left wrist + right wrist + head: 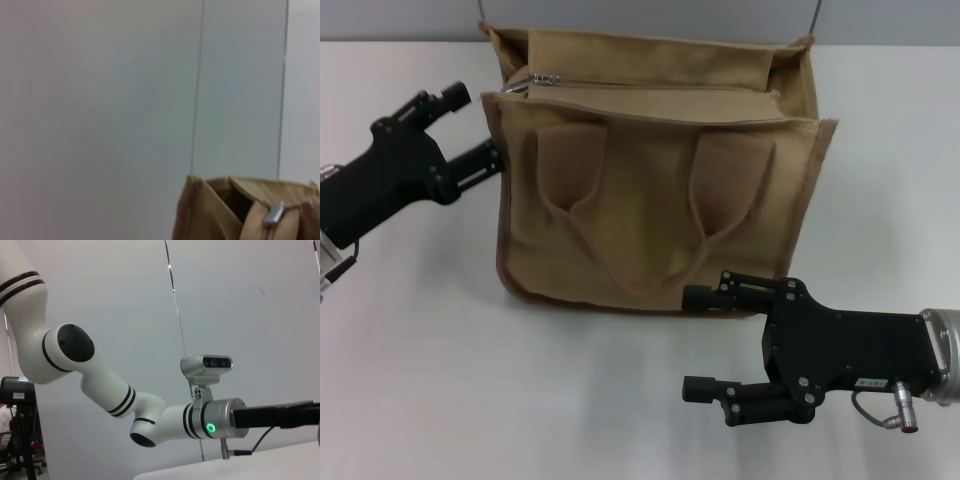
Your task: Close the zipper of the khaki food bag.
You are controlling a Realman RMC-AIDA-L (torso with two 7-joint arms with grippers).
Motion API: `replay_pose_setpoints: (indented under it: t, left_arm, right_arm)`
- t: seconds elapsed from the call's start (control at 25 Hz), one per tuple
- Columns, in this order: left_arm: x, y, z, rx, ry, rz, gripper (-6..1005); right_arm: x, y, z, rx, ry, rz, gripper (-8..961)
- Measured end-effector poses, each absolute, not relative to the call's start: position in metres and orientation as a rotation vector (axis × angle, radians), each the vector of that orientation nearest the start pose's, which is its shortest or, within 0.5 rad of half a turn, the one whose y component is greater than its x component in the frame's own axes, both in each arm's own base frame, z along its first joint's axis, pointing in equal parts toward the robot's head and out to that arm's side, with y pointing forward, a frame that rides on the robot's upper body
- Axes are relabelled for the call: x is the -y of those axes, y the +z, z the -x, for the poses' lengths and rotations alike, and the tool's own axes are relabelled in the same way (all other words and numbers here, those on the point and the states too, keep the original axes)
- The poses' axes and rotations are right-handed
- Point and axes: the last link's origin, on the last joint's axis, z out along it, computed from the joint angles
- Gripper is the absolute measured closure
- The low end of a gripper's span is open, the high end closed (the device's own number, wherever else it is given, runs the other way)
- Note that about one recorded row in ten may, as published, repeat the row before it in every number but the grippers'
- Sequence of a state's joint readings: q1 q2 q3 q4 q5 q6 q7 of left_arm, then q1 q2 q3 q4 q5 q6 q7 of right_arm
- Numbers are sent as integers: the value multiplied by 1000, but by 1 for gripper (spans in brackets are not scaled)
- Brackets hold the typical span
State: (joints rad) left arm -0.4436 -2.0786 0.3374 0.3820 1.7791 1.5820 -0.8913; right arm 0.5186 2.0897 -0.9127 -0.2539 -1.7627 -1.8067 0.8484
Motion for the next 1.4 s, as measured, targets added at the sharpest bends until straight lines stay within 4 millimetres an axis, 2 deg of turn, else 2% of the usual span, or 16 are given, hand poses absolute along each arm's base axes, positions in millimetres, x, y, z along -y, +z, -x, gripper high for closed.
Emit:
replay_pose_setpoints:
  t: [0.32,0.68,0.92,1.24,1.4]
  left_arm:
    - [-310,22,299,429,-1058,2088,169]
    - [-313,20,299,423,-1052,2064,192]
    - [-305,17,294,356,-1083,2070,226]
    - [-306,16,292,346,-1091,2075,462]
    - [-308,14,288,348,-1114,2080,634]
  right_arm:
    - [-250,-62,-235,-211,1244,2859,146]
    - [-252,-63,-232,-195,1252,2859,147]
    - [-253,-62,-231,-200,1265,2837,148]
    - [-254,-61,-230,-192,1279,2824,150]
    - [-256,-52,-223,-178,1403,2704,150]
